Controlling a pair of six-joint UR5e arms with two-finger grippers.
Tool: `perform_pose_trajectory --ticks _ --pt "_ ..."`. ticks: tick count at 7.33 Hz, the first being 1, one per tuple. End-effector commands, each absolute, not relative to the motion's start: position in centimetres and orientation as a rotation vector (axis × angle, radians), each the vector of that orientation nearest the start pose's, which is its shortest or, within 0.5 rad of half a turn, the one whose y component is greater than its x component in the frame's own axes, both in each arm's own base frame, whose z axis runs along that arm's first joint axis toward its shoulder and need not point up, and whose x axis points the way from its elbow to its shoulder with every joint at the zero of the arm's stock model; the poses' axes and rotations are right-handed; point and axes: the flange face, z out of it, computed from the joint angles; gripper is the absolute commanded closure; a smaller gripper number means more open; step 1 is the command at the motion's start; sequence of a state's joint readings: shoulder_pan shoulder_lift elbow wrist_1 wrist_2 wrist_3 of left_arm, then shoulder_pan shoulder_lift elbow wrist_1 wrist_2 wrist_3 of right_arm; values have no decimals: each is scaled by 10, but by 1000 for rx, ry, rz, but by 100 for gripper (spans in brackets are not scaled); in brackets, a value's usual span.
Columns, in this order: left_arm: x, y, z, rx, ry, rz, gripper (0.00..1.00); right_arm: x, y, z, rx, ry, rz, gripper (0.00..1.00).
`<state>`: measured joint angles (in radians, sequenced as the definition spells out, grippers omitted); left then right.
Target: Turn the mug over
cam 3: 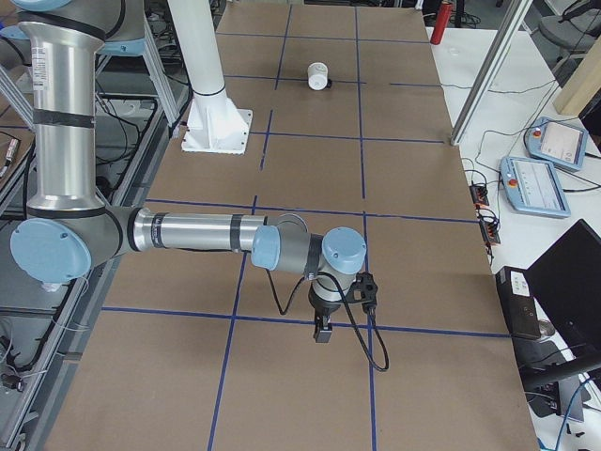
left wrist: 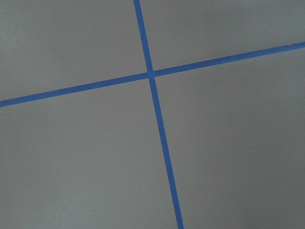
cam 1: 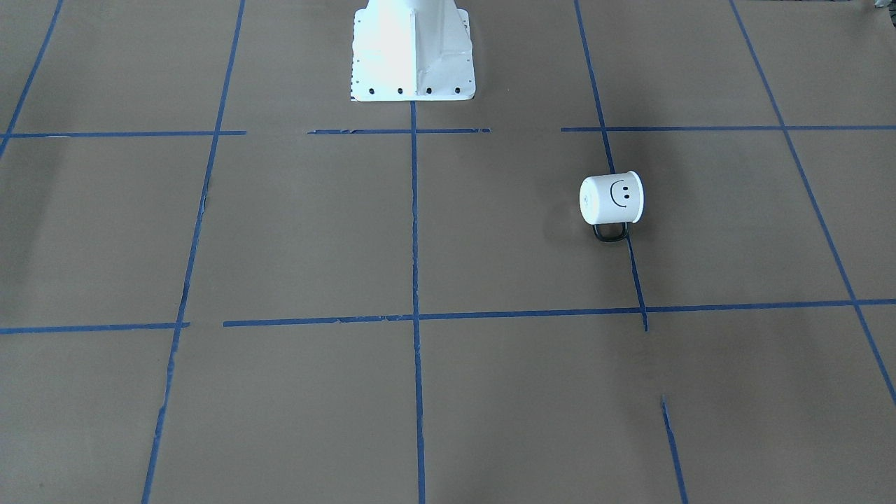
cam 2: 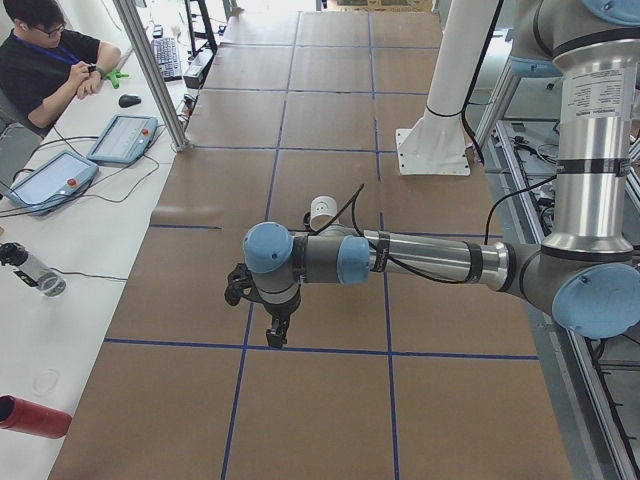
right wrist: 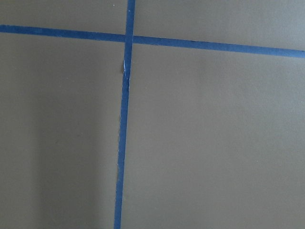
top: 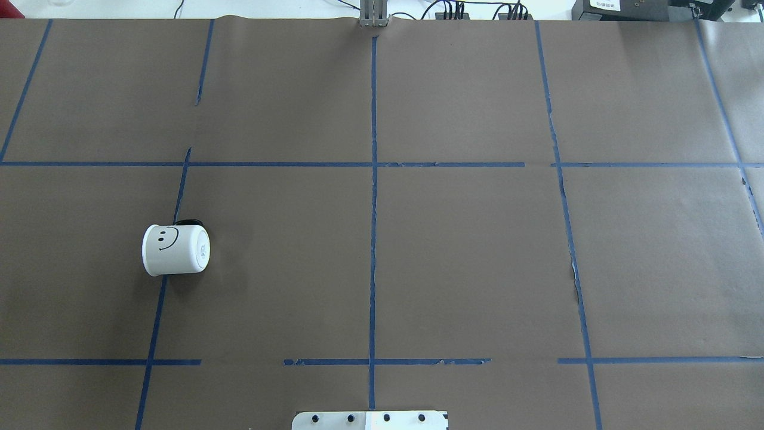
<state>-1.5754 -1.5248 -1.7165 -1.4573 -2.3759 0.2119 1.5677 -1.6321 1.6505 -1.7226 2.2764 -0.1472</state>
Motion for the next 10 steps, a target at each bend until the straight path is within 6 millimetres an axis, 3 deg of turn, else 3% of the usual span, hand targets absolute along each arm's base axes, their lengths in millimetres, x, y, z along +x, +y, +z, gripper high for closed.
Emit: perform_pose_trajectory --ticks 1,3,5,6,8,10 --pt "-64 -469 618 77 803 195 0 67 -455 668 -77 -712 -97 0" --pt "-62 -474 620 73 813 191 0 67 -455 668 -77 -712 -97 0" --pt "-51 -479 579 182 903 245 0 67 -455 668 -77 -712 -97 0" --pt "-45 -481 569 211 927 269 0 67 -455 668 -77 -712 -97 0" --pt "4 -487 550 200 952 198 0 67 -455 668 -77 -712 -97 0" --pt "90 -475 537 163 965 71 0 67 -455 668 -77 -712 -97 0"
